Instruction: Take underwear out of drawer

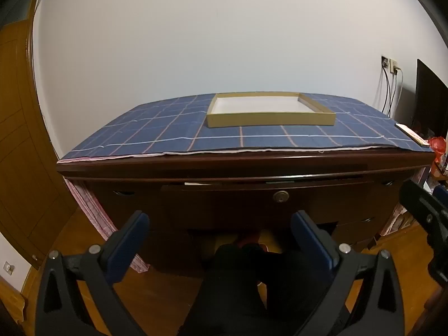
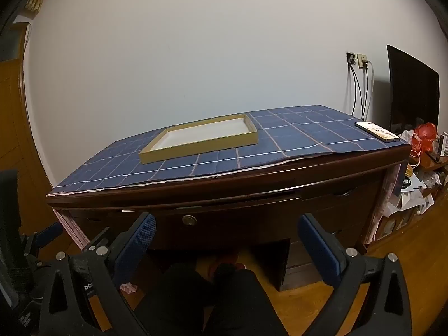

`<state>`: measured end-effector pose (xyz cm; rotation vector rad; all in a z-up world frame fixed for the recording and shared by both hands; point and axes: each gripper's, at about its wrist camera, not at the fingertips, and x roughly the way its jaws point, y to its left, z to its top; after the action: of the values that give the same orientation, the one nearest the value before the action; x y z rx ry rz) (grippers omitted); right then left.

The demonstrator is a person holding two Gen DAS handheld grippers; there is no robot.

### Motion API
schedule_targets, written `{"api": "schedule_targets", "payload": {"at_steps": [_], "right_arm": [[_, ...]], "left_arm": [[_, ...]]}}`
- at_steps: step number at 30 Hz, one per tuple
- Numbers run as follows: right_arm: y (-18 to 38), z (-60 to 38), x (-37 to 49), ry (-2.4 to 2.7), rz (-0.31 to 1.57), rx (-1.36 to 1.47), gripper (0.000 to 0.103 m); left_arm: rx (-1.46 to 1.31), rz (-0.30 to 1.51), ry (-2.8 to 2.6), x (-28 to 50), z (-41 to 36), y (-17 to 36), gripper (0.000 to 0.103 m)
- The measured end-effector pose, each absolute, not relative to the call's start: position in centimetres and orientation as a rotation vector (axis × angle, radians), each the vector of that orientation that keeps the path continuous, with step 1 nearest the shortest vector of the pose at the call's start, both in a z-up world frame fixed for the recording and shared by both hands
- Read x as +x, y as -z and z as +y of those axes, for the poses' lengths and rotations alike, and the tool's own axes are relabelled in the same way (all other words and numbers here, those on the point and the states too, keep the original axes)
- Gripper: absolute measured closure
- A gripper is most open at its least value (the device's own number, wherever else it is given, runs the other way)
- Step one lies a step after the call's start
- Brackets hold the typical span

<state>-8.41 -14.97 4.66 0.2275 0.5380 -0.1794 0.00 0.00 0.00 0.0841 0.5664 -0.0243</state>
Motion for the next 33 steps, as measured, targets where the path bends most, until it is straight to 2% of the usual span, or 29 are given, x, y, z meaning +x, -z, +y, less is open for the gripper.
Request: {"api": "schedule_targets", "payload": {"at_steps": [33], "right_arm": [[-4.54,-15.08,-8.1,0.181,0.553,0.227,0.0]], "left_arm": [[0.059,0.584,0.04,-0.1,-0.14,0.24,0.0]]}}
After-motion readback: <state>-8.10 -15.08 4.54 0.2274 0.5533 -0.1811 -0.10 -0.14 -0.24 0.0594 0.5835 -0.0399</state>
